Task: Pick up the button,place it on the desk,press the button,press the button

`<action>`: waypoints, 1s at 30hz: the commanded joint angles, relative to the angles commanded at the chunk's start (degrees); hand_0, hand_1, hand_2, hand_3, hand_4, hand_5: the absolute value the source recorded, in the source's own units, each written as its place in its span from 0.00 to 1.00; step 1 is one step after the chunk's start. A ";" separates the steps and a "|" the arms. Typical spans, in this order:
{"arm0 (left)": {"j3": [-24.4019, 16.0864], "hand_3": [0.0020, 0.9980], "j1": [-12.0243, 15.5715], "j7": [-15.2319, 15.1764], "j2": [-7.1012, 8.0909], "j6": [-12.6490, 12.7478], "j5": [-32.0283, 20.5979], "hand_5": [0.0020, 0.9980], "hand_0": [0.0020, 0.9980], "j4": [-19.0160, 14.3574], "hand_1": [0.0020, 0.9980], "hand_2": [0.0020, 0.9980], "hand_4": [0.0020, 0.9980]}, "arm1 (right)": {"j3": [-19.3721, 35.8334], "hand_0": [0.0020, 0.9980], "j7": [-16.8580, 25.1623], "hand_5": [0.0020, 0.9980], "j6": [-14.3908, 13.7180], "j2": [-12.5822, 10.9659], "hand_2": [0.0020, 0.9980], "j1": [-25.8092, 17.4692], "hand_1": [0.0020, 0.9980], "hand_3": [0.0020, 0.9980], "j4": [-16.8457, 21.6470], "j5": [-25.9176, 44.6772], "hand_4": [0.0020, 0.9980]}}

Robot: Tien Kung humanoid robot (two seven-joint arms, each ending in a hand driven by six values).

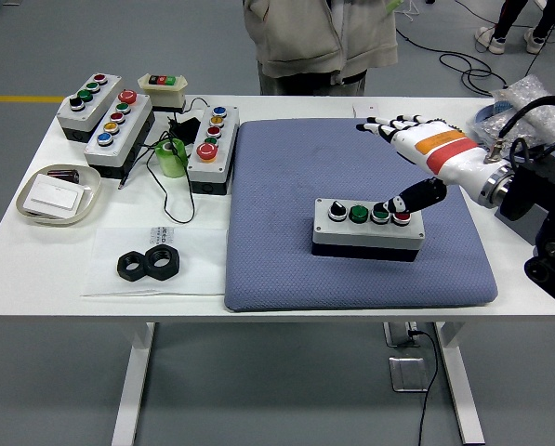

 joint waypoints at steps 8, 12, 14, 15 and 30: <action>0.26 0.84 -0.14 -0.13 0.16 -0.13 -0.43 1.00 0.71 0.01 0.73 0.84 0.76 | 2.04 0.30 -2.75 0.11 2.90 -6.81 0.33 -3.95 0.18 1.00 5.13 2.25 0.85; 0.20 0.84 -0.09 -0.09 0.17 -0.15 -0.37 1.00 0.71 0.02 0.73 0.84 0.76 | 0.81 0.30 -3.57 0.11 4.28 -8.93 0.33 -5.67 0.18 1.00 6.15 4.73 0.85; 0.19 0.84 -0.07 -0.09 0.18 -0.17 -0.35 1.00 0.71 0.02 0.73 0.84 0.76 | 0.18 0.22 -3.67 0.02 5.21 -9.80 0.28 -6.67 0.10 0.96 6.71 5.41 0.78; 0.19 0.84 -0.06 -0.10 0.17 -0.17 -0.37 1.00 0.71 0.02 0.73 0.84 0.76 | 0.12 0.22 -3.71 0.02 5.40 -9.95 0.28 -6.89 0.10 0.96 6.86 5.51 0.78; -0.01 0.84 -0.18 -0.04 0.18 -0.21 -0.16 1.00 0.71 0.07 0.73 0.84 0.76 | -1.68 0.18 -4.62 0.00 9.95 -10.57 0.27 -7.71 0.07 0.91 7.66 7.70 0.73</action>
